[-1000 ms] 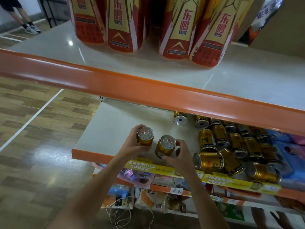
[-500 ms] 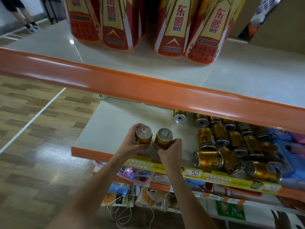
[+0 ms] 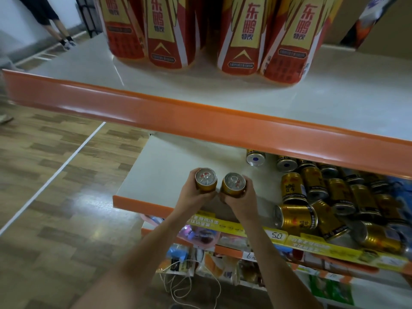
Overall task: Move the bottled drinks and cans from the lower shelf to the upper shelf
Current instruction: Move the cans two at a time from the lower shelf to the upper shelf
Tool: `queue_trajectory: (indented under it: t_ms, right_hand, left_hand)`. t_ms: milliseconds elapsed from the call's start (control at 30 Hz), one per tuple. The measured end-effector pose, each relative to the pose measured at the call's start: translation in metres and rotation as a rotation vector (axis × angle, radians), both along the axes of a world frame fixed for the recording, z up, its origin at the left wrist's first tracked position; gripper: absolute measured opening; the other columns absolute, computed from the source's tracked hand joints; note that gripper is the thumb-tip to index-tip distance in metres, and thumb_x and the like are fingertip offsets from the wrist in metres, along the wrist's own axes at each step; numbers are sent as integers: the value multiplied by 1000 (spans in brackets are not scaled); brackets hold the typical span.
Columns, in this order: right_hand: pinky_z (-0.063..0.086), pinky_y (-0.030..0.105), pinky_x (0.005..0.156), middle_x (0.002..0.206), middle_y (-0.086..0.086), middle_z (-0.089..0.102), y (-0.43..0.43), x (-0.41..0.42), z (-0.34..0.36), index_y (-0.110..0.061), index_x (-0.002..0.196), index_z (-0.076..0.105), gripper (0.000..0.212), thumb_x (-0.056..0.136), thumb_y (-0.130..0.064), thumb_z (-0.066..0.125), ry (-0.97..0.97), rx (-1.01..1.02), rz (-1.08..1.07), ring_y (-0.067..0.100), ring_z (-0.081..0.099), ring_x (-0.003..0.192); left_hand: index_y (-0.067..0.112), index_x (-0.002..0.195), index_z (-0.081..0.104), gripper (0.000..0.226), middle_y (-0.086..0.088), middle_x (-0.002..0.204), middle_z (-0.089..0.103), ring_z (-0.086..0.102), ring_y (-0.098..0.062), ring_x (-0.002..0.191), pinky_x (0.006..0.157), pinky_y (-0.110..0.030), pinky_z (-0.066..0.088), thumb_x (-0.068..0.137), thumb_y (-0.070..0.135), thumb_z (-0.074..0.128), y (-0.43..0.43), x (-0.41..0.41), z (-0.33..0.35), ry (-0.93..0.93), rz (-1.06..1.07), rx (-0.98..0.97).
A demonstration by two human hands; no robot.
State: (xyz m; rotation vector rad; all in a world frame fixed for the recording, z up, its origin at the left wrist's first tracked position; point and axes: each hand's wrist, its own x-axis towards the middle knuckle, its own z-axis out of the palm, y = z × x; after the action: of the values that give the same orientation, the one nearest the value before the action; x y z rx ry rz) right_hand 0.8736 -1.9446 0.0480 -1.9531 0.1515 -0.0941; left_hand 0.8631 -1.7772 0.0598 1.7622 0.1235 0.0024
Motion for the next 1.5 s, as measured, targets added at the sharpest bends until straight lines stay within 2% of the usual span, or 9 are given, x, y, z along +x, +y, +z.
queue_trajectory:
  t_ms: [233,433,733,833,1000,1067,1167,1333,1500]
  right_hand:
    - [44,19,77,105,-3,66,-7,2,9,-18,113,57,65,59,-23,93,-8,-27,16,16,63,96]
    - [54,25,78,104,0,66,-21,-10,25,-19,112,55,69,55,-21,94,-85,97,37,12,65,93]
    - [48,9,68,92,-12,68,-48,-41,45,-22,106,57,63,57,-7,93,-98,118,44,-7,65,81]
    - [50,14,68,87,-12,70,-54,-58,50,-33,98,57,61,55,-7,92,-87,99,22,-6,66,80]
    - [45,5,64,86,-16,64,-59,-88,72,-26,101,53,62,58,0,89,-79,89,12,-12,62,73]
    - [43,3,66,90,-19,62,-59,-106,83,-29,102,50,65,58,-3,91,-87,81,-3,-12,59,77]
    - [45,7,67,94,-16,65,-63,-131,98,-29,102,53,64,57,-8,93,-100,86,-19,-10,61,80]
    - [53,25,73,97,-7,72,-77,-166,121,-23,108,59,64,54,-16,93,-92,137,-57,1,68,87]
    - [54,24,67,86,-8,74,-87,-196,153,-21,100,63,53,56,-9,90,-164,126,-49,8,71,79]
  left_hand:
    - [19,116,51,70,-1,104,66,67,-12,95,83,-37,57,56,12,86,0,5,15,45,36,49]
    - [12,118,51,63,-7,103,65,65,-17,90,74,-25,54,66,-4,82,-15,-6,47,34,185,-93]
    - [16,111,54,59,-9,99,66,65,-18,86,70,-27,52,64,-9,79,-48,-43,64,38,198,-122]
    - [12,111,54,63,-9,98,67,66,-19,85,68,-26,51,58,-9,81,-56,-54,68,33,162,-73]
    - [11,107,54,66,-7,95,67,64,-20,85,68,-25,48,52,-8,84,-66,-76,82,2,89,-45]
    - [18,103,55,65,-3,94,67,65,-15,84,67,-24,48,47,3,83,-68,-91,89,-4,47,-29]
    - [26,100,53,62,4,92,66,62,-3,80,62,-13,44,57,-7,84,-68,-111,102,-30,-46,31]
    - [13,112,54,61,-5,98,66,65,-20,90,69,-28,48,62,-10,81,-72,-138,131,-58,-125,-28]
    - [16,106,55,67,-5,93,66,65,-15,79,64,-24,51,44,8,79,-86,-156,168,-110,-178,-58]
